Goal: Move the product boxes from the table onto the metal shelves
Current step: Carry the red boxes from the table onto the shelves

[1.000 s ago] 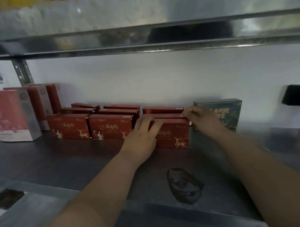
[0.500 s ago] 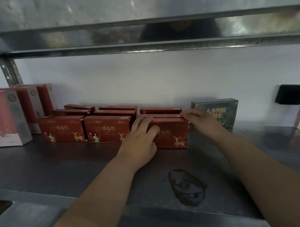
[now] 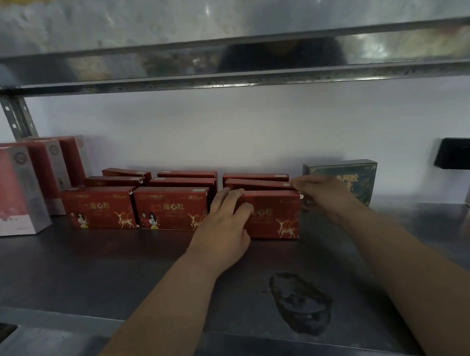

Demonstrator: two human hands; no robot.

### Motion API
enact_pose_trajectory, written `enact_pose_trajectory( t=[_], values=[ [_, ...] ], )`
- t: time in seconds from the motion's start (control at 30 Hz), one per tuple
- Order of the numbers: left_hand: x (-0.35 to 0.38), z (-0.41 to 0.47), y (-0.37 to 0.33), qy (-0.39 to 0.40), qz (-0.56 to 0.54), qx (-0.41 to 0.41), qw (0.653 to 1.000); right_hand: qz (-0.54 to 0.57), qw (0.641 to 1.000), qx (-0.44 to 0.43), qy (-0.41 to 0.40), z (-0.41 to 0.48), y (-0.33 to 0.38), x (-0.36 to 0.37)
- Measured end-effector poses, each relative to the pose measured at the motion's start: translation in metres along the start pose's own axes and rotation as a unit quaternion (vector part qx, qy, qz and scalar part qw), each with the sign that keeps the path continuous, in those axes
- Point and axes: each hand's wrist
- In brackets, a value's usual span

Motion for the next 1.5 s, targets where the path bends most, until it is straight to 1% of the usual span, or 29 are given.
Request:
enact_pose_trajectory(
  t=[0.2,0.47,0.77,0.83,0.93,1.07,1.3,1.5],
  values=[
    [0.001,-0.002,0.004,-0.003,-0.032,-0.022,0.999,0.007,1.0,-0.01,0.0,0.001,-0.003,0.009],
    [0.003,-0.003,0.007,0.001,-0.011,-0.014,1.0,0.003,1.0,-0.029,0.002,0.001,-0.007,0.011],
    [0.006,-0.004,0.009,-0.019,-0.009,-0.012,1.0,0.016,0.999,-0.036,0.013,-0.003,-0.013,0.007],
    [0.005,-0.004,0.009,-0.019,-0.007,-0.012,1.0,-0.01,0.998,-0.055,0.007,-0.006,-0.012,0.005],
    [0.004,-0.004,0.008,-0.02,-0.007,-0.01,1.0,-0.105,0.987,-0.123,-0.004,-0.012,-0.01,0.001],
    [0.003,-0.005,0.008,-0.011,-0.006,-0.015,1.0,-0.171,0.974,-0.146,0.006,-0.012,-0.014,-0.001],
    [0.003,-0.004,0.008,-0.005,-0.01,-0.016,1.0,-0.19,0.97,-0.15,0.003,-0.018,-0.013,-0.002],
    [0.003,-0.005,0.009,0.007,-0.009,-0.017,1.0,-0.195,0.967,-0.16,0.023,-0.019,-0.017,-0.003]
  ],
)
Point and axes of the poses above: each hand's wrist, its own z-axis towards the middle knuckle, its own x-axis out of the palm, y = z × x, and after that the axes turned 12 degrees about -y, right-handed
